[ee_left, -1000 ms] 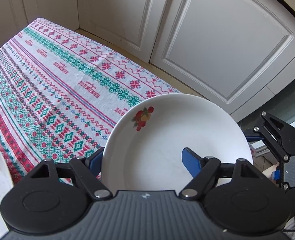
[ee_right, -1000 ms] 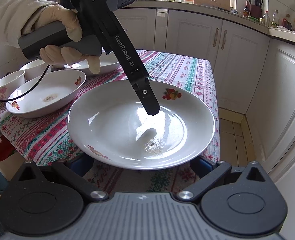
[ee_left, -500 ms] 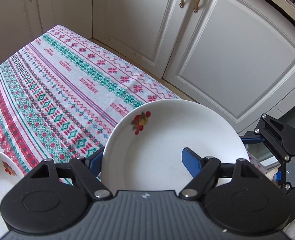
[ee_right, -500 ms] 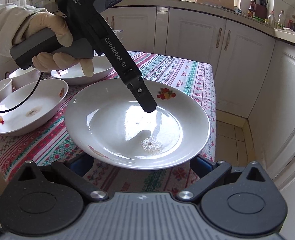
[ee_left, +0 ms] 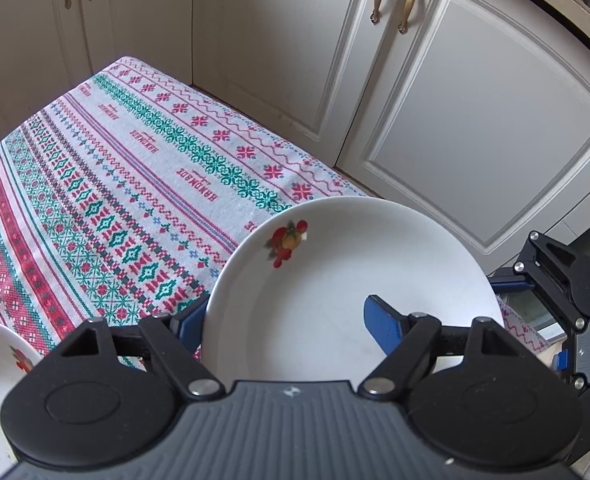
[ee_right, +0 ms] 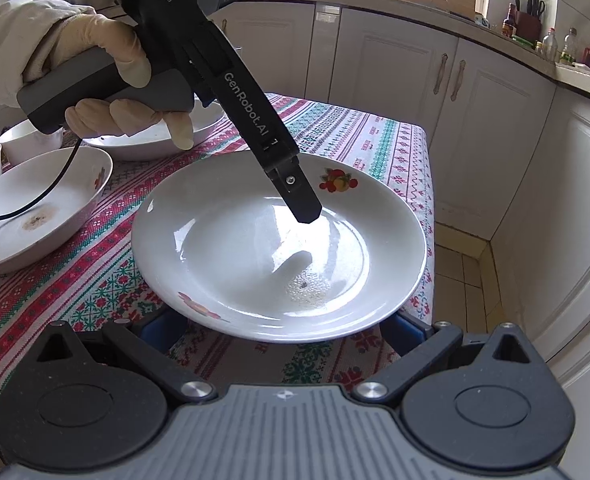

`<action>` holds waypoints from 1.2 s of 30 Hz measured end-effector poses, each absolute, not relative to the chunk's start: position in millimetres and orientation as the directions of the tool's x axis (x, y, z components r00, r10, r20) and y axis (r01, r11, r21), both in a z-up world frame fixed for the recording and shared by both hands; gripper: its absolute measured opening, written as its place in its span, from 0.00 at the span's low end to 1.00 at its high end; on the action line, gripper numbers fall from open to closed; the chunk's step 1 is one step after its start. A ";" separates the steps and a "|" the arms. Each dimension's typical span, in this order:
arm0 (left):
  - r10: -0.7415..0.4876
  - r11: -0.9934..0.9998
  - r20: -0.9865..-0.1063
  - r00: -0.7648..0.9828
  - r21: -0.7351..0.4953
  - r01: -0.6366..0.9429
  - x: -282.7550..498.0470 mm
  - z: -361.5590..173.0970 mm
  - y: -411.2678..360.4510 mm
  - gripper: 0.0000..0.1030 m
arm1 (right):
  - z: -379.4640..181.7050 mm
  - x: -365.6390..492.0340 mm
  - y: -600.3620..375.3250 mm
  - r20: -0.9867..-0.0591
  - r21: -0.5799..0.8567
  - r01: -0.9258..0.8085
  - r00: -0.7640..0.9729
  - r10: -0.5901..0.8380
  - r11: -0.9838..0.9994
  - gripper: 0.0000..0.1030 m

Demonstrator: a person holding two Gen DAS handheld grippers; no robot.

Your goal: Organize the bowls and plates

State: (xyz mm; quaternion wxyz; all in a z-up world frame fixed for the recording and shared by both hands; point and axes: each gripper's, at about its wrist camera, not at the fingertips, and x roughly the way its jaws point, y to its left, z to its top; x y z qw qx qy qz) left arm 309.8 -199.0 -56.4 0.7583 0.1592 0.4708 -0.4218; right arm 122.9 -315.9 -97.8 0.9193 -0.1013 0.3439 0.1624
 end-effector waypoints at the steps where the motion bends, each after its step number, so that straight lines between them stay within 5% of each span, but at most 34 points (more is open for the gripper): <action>1: -0.491 0.596 -0.847 0.203 -0.157 0.787 309.8 -56.7 -198.8 0.78 | -97.9 123.3 -315.8 -0.665 -0.074 -0.367 0.711 0.228 0.927 1.00; 15: -0.476 0.628 -0.828 0.296 -0.085 0.773 291.2 -31.9 -185.9 0.87 | -85.7 110.7 -314.4 -0.652 -0.069 -0.334 0.728 0.211 0.940 1.00; 36: -0.477 0.706 -0.682 0.555 0.079 0.704 187.2 43.9 -123.8 0.91 | -42.5 51.3 -290.1 -0.552 -0.097 -0.308 0.808 0.206 0.946 1.00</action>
